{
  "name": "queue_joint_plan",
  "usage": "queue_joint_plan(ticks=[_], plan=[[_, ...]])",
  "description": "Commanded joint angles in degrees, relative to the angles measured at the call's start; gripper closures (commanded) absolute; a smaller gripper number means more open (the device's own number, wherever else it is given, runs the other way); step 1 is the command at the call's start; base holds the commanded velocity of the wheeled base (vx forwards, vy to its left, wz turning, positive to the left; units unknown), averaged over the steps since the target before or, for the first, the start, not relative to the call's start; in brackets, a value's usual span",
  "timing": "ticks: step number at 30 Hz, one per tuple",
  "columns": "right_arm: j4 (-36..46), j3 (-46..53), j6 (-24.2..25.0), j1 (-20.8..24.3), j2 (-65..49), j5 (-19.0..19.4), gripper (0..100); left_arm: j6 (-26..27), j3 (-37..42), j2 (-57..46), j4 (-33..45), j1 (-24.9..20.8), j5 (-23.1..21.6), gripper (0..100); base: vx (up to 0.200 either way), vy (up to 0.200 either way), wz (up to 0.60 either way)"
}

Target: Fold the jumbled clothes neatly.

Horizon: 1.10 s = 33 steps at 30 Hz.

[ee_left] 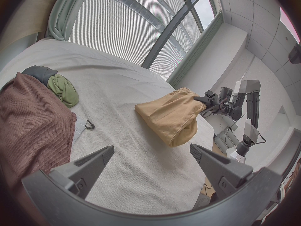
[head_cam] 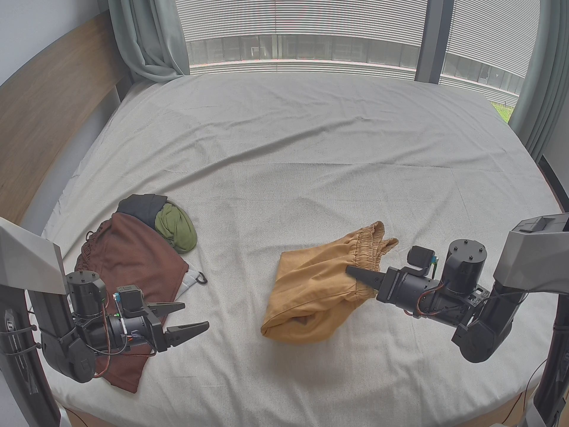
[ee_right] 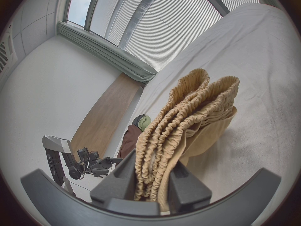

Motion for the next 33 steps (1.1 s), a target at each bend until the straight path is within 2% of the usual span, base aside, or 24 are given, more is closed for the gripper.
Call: queue_joint_plan(ticks=[1,12,21,33], plan=[[-0.05,-1.78,0.0,0.2,-0.31,0.01,100,-0.04,0.03,0.08,-0.01,-0.01,0.0,0,0.0,0.0,0.0],[0.74,-7.75,0.26,0.38,-0.31,0.01,100,-0.04,0.12,0.26,-0.01,-0.01,0.0,0,0.0,0.0,0.0],[7.33,-15.22,0.44,-0.24,-0.39,0.1,100,-0.04,0.12,0.17,-0.01,-0.1,0.0,0,0.0,0.0,0.0],[21.3,-30.25,0.44,-0.41,0.05,0.01,100,-0.04,0.12,0.26,-0.01,-0.01,0.0,0,0.0,0.0,0.0]])
